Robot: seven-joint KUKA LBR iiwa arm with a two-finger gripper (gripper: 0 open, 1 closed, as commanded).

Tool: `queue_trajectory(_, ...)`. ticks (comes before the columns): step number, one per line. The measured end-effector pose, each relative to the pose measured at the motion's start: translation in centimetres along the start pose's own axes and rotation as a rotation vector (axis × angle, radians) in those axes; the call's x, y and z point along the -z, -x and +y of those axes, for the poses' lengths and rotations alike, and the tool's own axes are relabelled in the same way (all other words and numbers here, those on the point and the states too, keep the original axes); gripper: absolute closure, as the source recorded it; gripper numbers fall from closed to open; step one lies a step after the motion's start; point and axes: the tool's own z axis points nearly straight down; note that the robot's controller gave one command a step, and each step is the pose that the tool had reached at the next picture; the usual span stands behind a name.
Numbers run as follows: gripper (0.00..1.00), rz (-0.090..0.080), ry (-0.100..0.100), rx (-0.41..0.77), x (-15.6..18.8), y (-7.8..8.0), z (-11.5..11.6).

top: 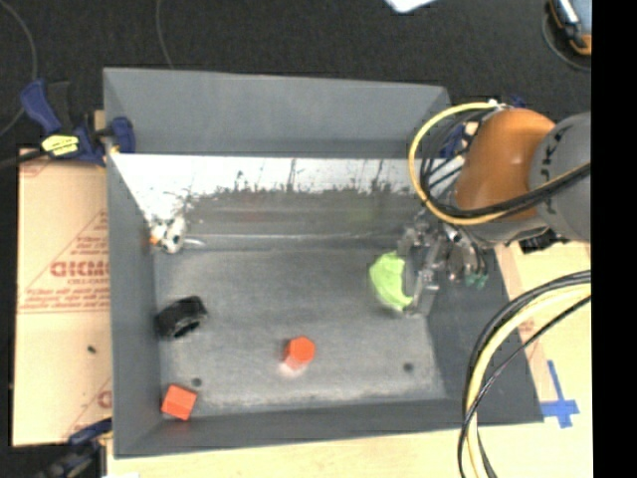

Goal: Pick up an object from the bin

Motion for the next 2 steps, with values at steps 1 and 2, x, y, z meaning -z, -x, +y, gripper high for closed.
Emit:
queue_trajectory(1, 0.00, -0.005, 0.004, -0.255, -3.01, 0.90, -2.26)
queue_trajectory(2, 1.00, -0.005, -0.001, -0.166, -2.87, 0.31, -1.38)
